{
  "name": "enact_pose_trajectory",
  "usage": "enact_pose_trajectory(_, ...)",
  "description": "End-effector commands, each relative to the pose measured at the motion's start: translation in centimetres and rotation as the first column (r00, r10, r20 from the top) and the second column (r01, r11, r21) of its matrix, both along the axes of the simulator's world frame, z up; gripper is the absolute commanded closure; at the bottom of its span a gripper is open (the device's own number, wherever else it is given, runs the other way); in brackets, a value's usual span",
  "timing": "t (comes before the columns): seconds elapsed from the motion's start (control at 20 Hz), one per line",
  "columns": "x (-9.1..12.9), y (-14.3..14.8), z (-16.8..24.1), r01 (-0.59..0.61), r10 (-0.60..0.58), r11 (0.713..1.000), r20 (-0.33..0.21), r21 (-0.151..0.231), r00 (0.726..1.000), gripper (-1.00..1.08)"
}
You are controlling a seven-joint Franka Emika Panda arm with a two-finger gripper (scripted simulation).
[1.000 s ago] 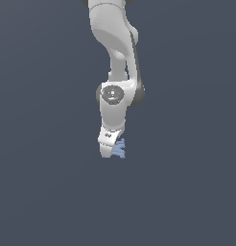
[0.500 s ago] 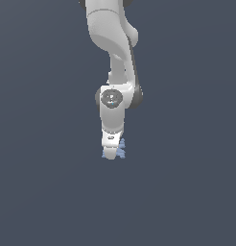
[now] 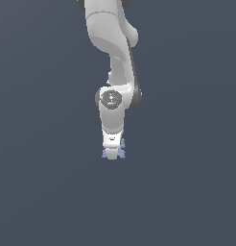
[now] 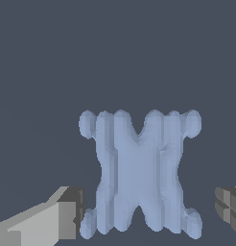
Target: Pick up the object and move it to a goal position.
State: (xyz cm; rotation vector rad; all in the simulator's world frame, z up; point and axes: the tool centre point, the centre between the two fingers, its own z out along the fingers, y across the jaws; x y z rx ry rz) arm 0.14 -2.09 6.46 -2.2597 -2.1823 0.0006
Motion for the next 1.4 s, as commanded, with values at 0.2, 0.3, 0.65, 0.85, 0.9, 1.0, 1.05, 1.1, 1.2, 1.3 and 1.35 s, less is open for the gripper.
enact_pose_trajectory(0.2, 0.0, 0.0, -0.9, -0.001, 0.001, 1.000, 0.000, 0.000, 1.000, -0.92)
enact_pose_trajectory(0.3, -0.1, 0.0, -1.8, -0.002, 0.002, 1.000, 0.000, 0.000, 1.000, -0.92)
enact_pose_trajectory(0.65, -0.1, 0.0, -4.8, -0.005, 0.005, 1.000, 0.000, 0.000, 1.000, -0.92)
enact_pose_trajectory(0.85, 0.0, 0.0, -5.0, -0.005, 0.005, 1.000, 0.000, 0.000, 1.000, 1.08)
enact_pose_trajectory(0.9, 0.0, 0.0, -5.0, -0.005, 0.005, 1.000, 0.000, 0.000, 1.000, 1.08)
enact_pose_trajectory(1.0, 0.0, 0.0, -5.0, -0.005, 0.005, 1.000, 0.000, 0.000, 1.000, 1.08)
enact_pose_trajectory(1.05, 0.0, 0.0, -5.0, -0.005, 0.005, 1.000, 0.000, 0.000, 1.000, 1.08)
enact_pose_trajectory(1.1, 0.0, 0.0, -5.0, -0.005, 0.005, 1.000, 0.000, 0.000, 1.000, 1.08)
enact_pose_trajectory(1.2, 0.0, 0.0, -5.0, -0.005, 0.005, 1.000, 0.000, 0.000, 1.000, 1.08)
enact_pose_trajectory(1.3, 0.0, 0.0, -5.0, -0.005, 0.005, 1.000, 0.000, 0.000, 1.000, 1.08)
enact_pose_trajectory(1.35, 0.0, 0.0, -4.9, -0.005, 0.005, 1.000, 0.002, 0.000, 1.000, 1.08)
